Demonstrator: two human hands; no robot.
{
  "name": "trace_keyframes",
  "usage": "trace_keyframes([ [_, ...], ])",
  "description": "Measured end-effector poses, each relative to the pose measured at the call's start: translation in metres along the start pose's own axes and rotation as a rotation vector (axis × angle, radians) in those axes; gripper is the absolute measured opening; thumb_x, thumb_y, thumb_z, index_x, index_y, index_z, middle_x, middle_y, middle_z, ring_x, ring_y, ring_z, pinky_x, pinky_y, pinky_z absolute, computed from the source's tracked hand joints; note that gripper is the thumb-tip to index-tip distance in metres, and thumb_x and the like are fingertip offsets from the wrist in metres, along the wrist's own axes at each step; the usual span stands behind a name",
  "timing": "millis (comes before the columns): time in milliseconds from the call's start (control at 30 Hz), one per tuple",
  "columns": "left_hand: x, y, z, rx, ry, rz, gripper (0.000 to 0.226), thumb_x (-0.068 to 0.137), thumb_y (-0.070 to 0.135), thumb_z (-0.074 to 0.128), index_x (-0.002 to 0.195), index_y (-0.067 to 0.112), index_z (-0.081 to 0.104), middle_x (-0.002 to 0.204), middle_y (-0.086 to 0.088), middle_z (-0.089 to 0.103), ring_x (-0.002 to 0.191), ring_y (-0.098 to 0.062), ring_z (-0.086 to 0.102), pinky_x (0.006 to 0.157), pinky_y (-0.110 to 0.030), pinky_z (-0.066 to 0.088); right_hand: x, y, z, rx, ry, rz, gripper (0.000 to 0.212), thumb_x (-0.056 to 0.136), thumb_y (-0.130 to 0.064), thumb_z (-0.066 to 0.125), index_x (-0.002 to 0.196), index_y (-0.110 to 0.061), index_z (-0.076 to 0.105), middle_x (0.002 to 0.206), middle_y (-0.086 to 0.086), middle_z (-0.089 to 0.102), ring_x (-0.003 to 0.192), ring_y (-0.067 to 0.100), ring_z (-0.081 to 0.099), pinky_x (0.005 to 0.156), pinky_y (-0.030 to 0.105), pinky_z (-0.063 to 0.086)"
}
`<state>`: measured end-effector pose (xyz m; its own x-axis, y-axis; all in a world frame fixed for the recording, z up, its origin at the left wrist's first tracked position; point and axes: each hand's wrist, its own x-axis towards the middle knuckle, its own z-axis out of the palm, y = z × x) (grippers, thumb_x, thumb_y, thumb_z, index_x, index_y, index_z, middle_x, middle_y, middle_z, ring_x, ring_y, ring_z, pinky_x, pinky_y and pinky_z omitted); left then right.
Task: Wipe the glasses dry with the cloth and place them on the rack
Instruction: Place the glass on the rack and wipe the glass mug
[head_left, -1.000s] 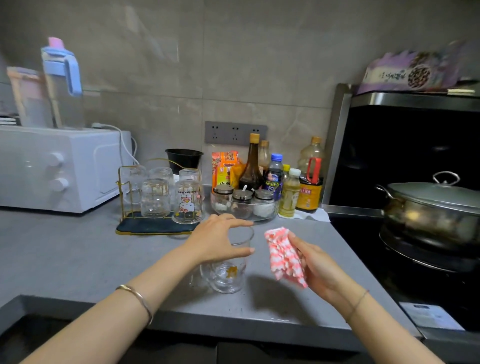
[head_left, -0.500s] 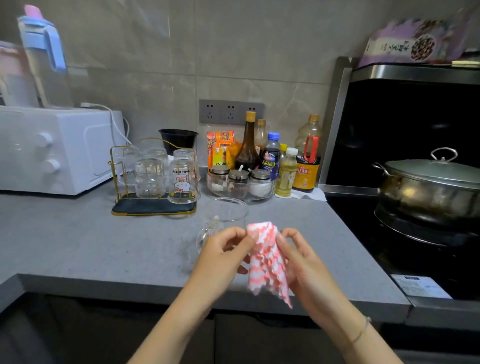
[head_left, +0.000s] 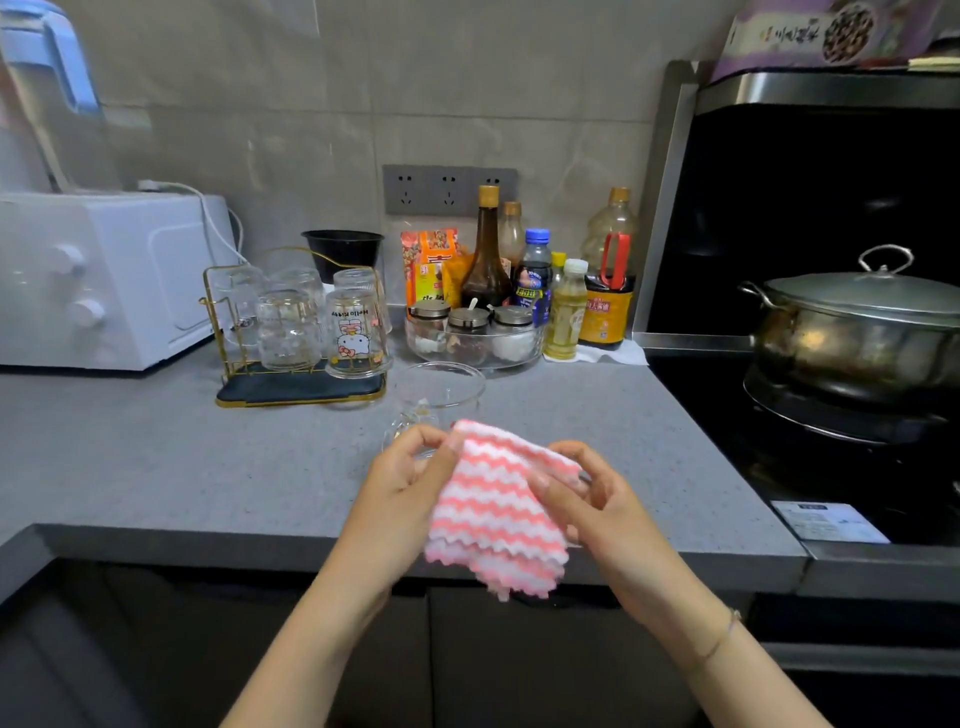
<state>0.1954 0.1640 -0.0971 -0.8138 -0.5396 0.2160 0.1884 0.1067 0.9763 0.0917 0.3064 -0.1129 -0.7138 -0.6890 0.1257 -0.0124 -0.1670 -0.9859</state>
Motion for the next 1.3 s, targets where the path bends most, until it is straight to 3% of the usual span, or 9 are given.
trace_keyframes([
  [167,-0.001,-0.019,0.007,-0.225,-0.189,-0.267,0.046,0.085,0.037,0.058,0.116,0.004,0.064,0.108,-0.013,0.074,0.103,-0.027,0.07,0.094,-0.039,0.053,0.004,-0.01,-0.002,-0.019,0.05,-0.111,0.012,0.087,-0.007,0.064,0.099,-0.005,0.061,0.08,0.009,0.071,0.071,0.018,0.066,0.063,0.023,0.055],
  [400,-0.003,-0.034,0.014,-0.326,-0.133,-0.384,0.036,0.095,0.031,0.051,0.109,0.002,0.065,0.104,-0.015,0.074,0.095,-0.024,0.072,0.09,-0.037,0.054,0.02,0.011,-0.018,-0.869,0.242,-0.51,0.019,0.087,-0.036,0.062,0.102,-0.031,0.073,0.112,-0.019,0.064,0.098,0.001,0.06,0.084,0.024,0.051],
  [567,-0.008,-0.038,0.015,-0.405,-0.167,-0.438,0.041,0.101,0.037,0.038,0.124,0.009,0.057,0.116,-0.016,0.07,0.109,-0.035,0.067,0.098,-0.05,0.048,0.024,0.018,-0.02,-1.22,0.31,-0.861,0.027,0.091,-0.036,0.052,0.106,-0.027,0.073,0.135,0.003,0.056,0.12,0.021,0.051,0.098,0.032,0.037],
  [767,-0.011,-0.038,0.013,-0.455,-0.161,-0.421,0.039,0.103,0.036,0.037,0.127,0.012,0.055,0.116,-0.015,0.071,0.108,-0.034,0.067,0.09,-0.047,0.051,0.024,0.005,-0.012,-1.384,0.371,-1.147,0.02,0.09,-0.025,0.06,0.102,-0.018,0.074,0.124,0.014,0.062,0.115,0.027,0.049,0.099,0.041,0.036],
  [933,-0.013,-0.036,0.008,-0.432,-0.181,-0.433,0.037,0.102,0.035,0.037,0.122,0.01,0.058,0.113,-0.014,0.072,0.107,-0.032,0.068,0.099,-0.052,0.048,0.028,0.005,-0.012,-1.483,0.349,-1.008,0.017,0.085,-0.024,0.06,0.091,-0.018,0.075,0.101,0.007,0.066,0.094,0.024,0.059,0.087,0.033,0.037],
  [1067,-0.014,-0.035,0.007,-0.431,-0.197,-0.438,0.038,0.102,0.033,0.037,0.121,0.008,0.059,0.112,-0.015,0.072,0.106,-0.034,0.068,0.096,-0.051,0.049,0.02,0.001,-0.004,-0.993,0.189,-0.683,0.018,0.093,-0.033,0.055,0.089,-0.021,0.067,0.085,-0.01,0.062,0.083,0.006,0.055,0.075,0.022,0.043],
  [1167,-0.017,-0.031,0.011,-0.46,-0.249,-0.382,0.04,0.099,0.034,0.039,0.127,0.011,0.057,0.119,-0.012,0.07,0.112,-0.03,0.066,0.103,-0.051,0.045,0.01,-0.011,0.006,-0.513,0.071,-0.414,0.012,0.095,-0.03,0.049,0.089,-0.022,0.055,0.069,0.005,0.062,0.066,0.016,0.059,0.06,0.031,0.045],
  [1233,-0.019,-0.027,0.014,-0.51,-0.262,-0.35,0.041,0.093,0.034,0.044,0.126,0.013,0.057,0.119,-0.008,0.07,0.112,-0.024,0.066,0.102,-0.049,0.046,0.01,-0.015,0.007,-0.431,0.11,-0.351,0.01,0.097,-0.027,0.047,0.089,-0.022,0.051,0.06,0.012,0.055,0.057,0.025,0.054,0.05,0.032,0.042],
  [1300,-0.02,-0.024,0.018,-0.545,-0.265,-0.334,0.042,0.09,0.033,0.046,0.126,0.013,0.056,0.119,-0.006,0.07,0.112,-0.022,0.066,0.101,-0.046,0.048,0.014,-0.013,0.006,-0.47,0.167,-0.344,0.01,0.098,-0.025,0.047,0.089,-0.024,0.05,0.061,0.01,0.056,0.055,0.016,0.054,0.048,0.024,0.04],
])
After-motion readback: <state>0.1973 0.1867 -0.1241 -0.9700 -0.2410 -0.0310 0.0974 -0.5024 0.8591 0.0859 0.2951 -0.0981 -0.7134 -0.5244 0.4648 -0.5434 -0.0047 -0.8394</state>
